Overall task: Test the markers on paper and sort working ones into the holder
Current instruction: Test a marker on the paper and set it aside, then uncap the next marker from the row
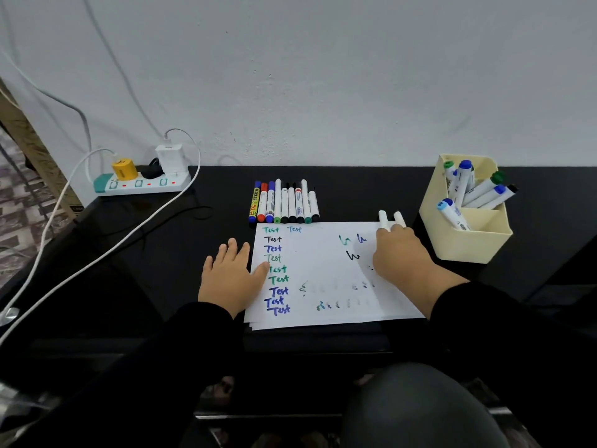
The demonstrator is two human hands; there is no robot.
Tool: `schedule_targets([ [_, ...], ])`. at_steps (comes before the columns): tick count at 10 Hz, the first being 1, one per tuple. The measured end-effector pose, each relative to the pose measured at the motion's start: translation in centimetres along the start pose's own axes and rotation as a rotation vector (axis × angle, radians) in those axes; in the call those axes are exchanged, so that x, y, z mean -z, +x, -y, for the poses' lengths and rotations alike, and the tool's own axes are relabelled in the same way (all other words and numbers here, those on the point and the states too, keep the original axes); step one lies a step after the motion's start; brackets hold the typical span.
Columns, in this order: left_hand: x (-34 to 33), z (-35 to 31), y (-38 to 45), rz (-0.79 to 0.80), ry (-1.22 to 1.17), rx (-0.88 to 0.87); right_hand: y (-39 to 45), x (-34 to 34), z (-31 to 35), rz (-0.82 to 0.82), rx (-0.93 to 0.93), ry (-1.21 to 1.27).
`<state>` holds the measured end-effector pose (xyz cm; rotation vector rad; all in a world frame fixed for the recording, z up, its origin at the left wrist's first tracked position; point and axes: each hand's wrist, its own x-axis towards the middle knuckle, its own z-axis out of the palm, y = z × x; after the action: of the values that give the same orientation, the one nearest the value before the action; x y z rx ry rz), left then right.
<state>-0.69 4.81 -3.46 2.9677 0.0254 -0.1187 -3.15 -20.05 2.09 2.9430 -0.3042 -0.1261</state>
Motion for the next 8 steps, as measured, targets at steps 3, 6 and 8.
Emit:
schedule_targets([
  [3, 0.1, -0.1, -0.2, 0.005, 0.002, 0.008, 0.1, 0.0, -0.2, 0.004, 0.009, -0.019],
  [6, 0.2, -0.1, -0.3, 0.013, -0.012, -0.005, 2.9, 0.5, 1.4, -0.222, 0.156, 0.037],
  [8, 0.3, -0.1, 0.0, 0.02, -0.013, -0.006, 6.4, 0.8, 4.5, -0.255, 0.222, 0.202],
])
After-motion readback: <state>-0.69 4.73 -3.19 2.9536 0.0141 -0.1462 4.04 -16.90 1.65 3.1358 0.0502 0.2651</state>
